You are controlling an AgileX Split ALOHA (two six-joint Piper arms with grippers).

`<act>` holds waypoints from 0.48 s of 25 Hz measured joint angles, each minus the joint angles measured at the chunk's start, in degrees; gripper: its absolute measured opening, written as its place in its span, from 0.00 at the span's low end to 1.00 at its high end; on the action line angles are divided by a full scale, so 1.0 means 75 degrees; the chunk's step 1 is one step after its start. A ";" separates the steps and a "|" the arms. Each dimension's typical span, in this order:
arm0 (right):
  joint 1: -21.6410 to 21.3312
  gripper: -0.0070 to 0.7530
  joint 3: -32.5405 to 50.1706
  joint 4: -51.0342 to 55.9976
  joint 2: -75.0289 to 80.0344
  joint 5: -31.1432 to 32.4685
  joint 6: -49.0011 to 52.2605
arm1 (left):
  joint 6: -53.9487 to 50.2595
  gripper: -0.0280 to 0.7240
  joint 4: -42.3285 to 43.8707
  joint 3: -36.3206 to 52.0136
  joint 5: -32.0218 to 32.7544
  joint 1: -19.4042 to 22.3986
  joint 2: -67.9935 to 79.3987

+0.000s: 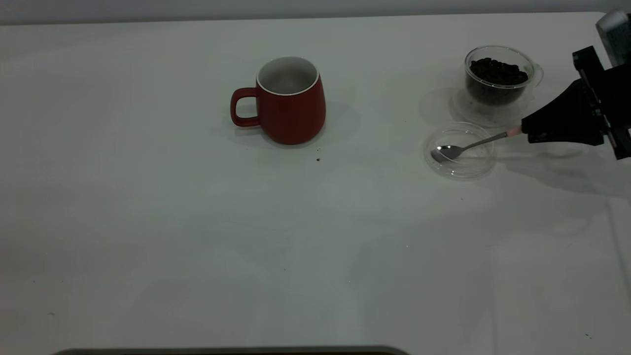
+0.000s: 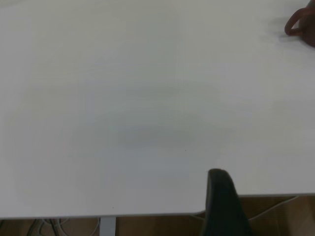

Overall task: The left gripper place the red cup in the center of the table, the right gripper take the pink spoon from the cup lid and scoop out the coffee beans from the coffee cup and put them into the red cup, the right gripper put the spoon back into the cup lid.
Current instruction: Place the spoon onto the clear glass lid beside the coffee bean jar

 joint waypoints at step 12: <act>0.0000 0.54 0.0000 -0.0138 0.0092 -0.0418 -0.0057 | -0.0017 0.71 0.0000 0.0000 0.0000 0.0000 0.0000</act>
